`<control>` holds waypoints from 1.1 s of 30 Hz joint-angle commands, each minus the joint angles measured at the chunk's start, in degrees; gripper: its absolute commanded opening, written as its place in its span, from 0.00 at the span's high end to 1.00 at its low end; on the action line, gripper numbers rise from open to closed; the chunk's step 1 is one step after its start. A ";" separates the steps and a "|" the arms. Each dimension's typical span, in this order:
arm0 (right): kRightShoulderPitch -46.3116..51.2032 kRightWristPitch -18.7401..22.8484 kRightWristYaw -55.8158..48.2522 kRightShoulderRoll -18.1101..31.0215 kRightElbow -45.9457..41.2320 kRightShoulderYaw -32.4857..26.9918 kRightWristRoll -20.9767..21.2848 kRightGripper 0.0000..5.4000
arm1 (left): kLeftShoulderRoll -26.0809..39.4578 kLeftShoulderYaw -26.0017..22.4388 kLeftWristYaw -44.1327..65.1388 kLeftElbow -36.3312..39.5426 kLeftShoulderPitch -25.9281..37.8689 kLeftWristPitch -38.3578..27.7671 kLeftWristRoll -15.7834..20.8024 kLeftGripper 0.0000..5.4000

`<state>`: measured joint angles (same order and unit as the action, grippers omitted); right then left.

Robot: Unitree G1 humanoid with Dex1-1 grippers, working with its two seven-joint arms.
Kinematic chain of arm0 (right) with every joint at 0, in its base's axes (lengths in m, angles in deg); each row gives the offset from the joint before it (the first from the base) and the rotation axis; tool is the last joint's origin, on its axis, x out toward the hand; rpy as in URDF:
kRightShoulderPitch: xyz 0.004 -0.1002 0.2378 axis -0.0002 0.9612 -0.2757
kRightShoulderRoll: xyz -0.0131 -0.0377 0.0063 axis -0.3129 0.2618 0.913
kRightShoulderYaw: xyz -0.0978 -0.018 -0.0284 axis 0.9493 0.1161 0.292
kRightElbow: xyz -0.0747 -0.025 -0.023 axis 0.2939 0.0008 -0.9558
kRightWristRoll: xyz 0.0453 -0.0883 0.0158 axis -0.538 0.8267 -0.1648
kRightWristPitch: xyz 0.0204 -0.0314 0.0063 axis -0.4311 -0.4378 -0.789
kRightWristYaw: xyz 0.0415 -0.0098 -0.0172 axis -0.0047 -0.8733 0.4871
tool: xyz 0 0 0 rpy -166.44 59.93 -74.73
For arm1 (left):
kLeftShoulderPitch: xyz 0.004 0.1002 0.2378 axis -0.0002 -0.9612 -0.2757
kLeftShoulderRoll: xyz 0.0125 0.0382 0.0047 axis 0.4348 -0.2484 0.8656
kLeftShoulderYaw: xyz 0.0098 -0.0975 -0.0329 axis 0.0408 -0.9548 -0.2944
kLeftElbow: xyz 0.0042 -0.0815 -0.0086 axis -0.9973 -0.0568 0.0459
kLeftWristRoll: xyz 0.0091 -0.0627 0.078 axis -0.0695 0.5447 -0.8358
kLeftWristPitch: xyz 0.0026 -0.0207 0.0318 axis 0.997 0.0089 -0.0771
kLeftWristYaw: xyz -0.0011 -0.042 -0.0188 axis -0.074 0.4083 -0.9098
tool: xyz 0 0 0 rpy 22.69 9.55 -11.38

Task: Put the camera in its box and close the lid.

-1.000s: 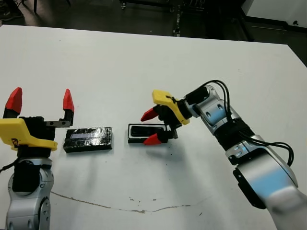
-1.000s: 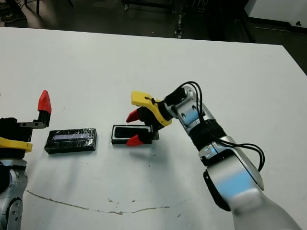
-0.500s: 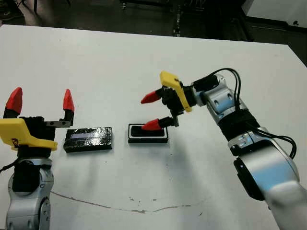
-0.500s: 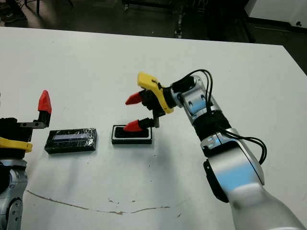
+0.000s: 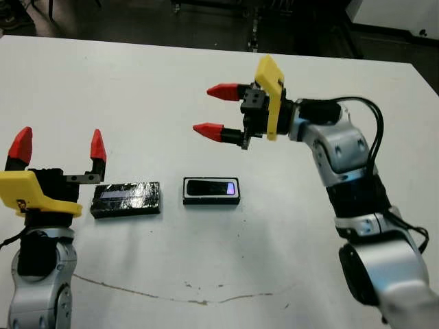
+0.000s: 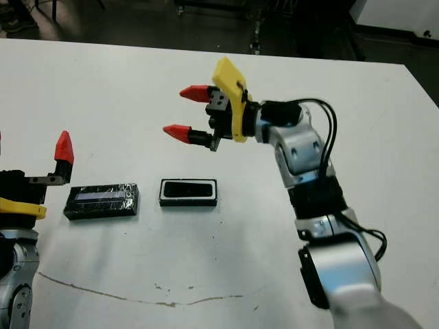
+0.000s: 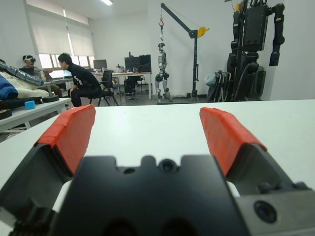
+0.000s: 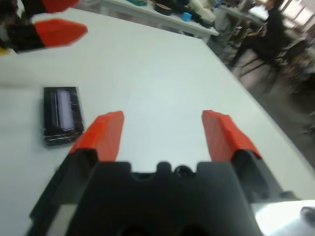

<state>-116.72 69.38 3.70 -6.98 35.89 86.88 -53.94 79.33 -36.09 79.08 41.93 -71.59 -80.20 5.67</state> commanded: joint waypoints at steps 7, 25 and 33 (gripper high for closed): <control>6.74 -7.90 4.23 5.50 -6.85 9.04 10.20 0.51 | -0.33 0.23 -0.21 0.02 -0.27 0.53 -0.28 0.00; 7.60 -8.77 0.55 6.97 -4.01 15.60 12.49 1.00 | -0.34 0.34 -0.24 0.44 0.07 1.07 -0.44 0.00; 8.09 -7.51 0.09 7.04 -4.34 17.41 13.39 1.00 | -0.40 0.47 -0.71 0.84 -0.21 1.45 -1.00 0.00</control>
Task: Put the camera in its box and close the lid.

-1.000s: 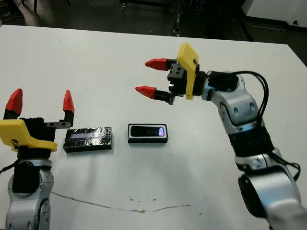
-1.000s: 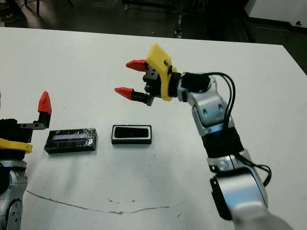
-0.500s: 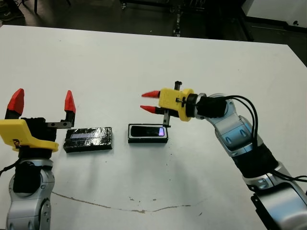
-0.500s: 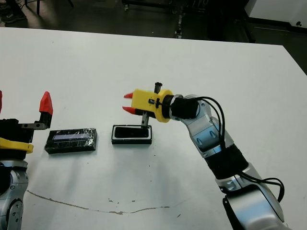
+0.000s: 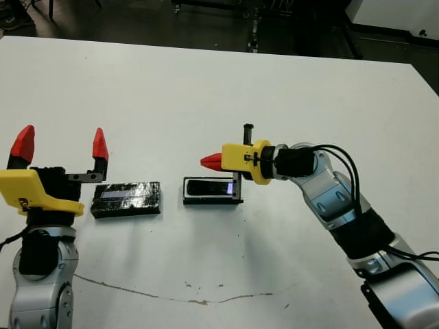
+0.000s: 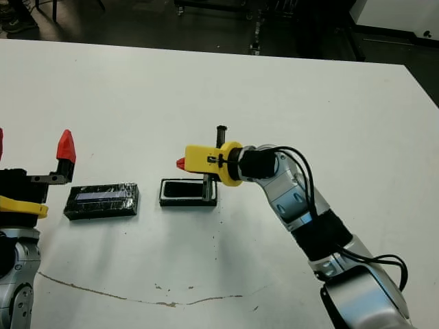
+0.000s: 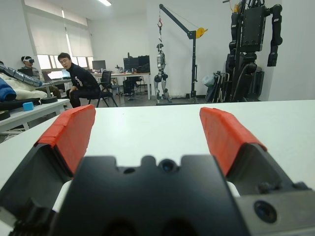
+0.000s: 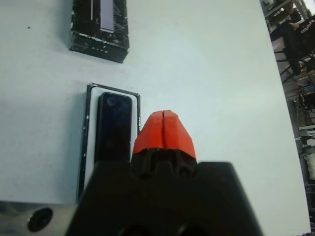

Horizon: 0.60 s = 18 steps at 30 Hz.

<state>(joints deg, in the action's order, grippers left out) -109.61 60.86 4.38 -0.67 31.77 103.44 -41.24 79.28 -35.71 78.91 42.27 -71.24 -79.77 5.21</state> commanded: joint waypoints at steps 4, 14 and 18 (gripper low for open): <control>1.93 0.51 -0.57 0.43 -0.54 1.58 0.48 1.00 | -0.44 0.18 -0.45 0.51 -0.63 0.78 -0.41 0.00; 3.32 0.01 -0.23 -0.12 -1.03 3.23 1.09 1.00 | -0.69 0.16 -0.52 0.46 -0.83 0.79 -0.55 0.00; 3.41 0.82 -0.45 -0.36 -0.78 3.34 1.19 1.00 | -0.67 0.10 -0.37 0.50 -0.86 0.76 -0.46 0.00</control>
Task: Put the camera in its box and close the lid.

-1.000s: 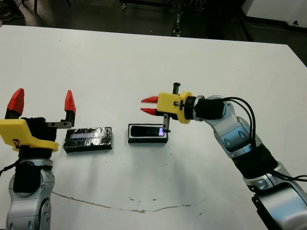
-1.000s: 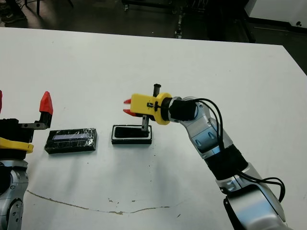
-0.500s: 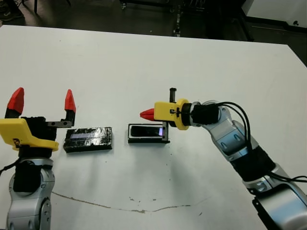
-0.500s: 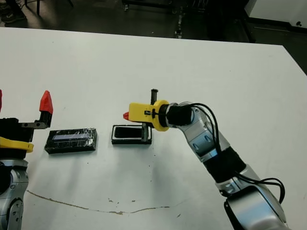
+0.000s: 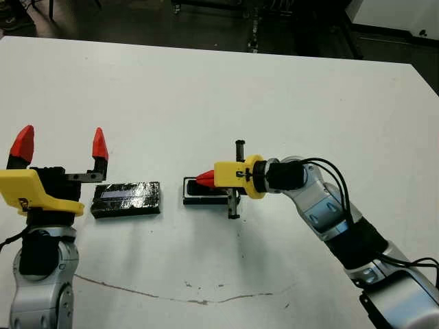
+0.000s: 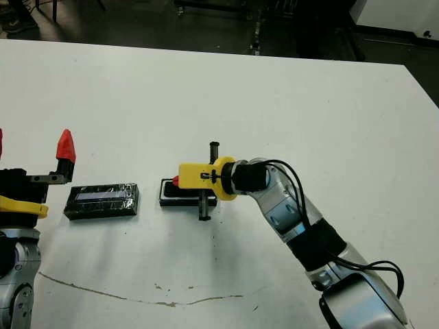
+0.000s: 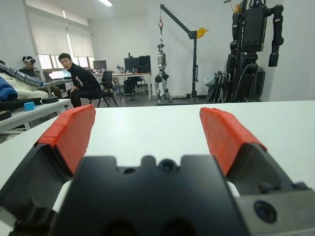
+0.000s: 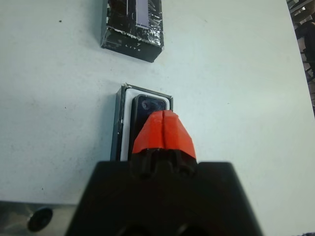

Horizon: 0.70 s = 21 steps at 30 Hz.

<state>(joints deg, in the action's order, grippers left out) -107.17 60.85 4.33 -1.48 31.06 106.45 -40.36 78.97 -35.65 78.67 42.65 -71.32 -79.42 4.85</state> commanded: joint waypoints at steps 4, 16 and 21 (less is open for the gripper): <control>1.49 0.27 -0.31 0.47 0.44 0.39 0.28 1.00 | -0.46 0.01 -0.21 0.26 -0.92 0.48 -0.10 0.00; 3.13 -1.50 -0.34 0.98 2.12 1.45 1.60 1.00 | -0.54 -0.09 0.13 0.25 -1.11 0.27 0.20 0.00; 3.65 -2.85 0.07 1.09 3.17 1.63 1.87 1.00 | -0.66 -0.09 0.11 0.10 -1.04 0.07 0.29 0.00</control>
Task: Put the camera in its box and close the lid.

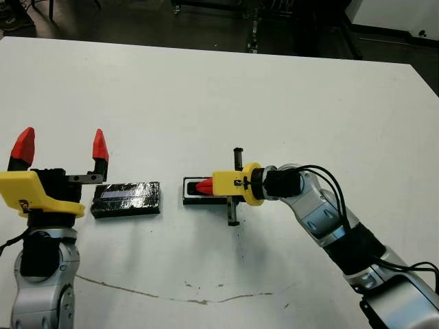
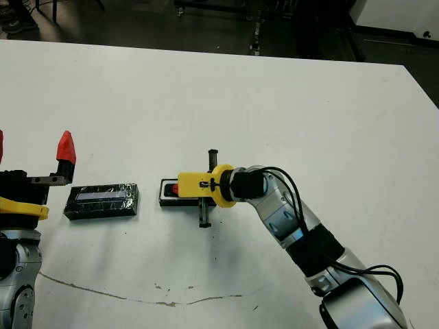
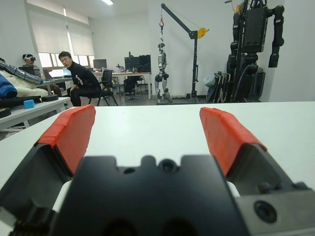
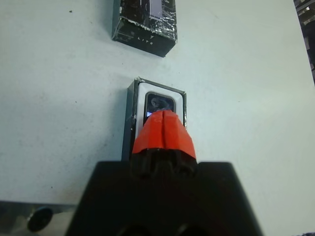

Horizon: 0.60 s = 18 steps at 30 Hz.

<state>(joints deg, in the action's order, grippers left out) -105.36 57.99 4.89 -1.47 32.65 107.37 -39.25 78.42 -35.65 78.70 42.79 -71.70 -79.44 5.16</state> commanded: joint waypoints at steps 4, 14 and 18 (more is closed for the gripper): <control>2.04 0.39 -0.63 1.15 1.16 0.48 0.60 1.00 | -0.10 -0.07 0.03 0.14 -0.71 0.37 -0.05 0.00; -4.68 9.13 -0.48 -0.73 -2.96 -10.06 -8.22 1.00 | 0.13 -0.20 0.28 0.17 -0.78 0.27 0.08 0.00; -8.03 13.96 -1.45 -0.79 -3.96 -18.21 -17.25 1.00 | 0.41 -0.29 0.36 0.08 -0.77 -0.30 -0.36 0.00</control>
<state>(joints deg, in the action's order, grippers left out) -112.43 69.96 4.11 -2.61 28.99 91.47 -54.23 78.39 -35.69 78.73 42.83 -71.79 -79.54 5.18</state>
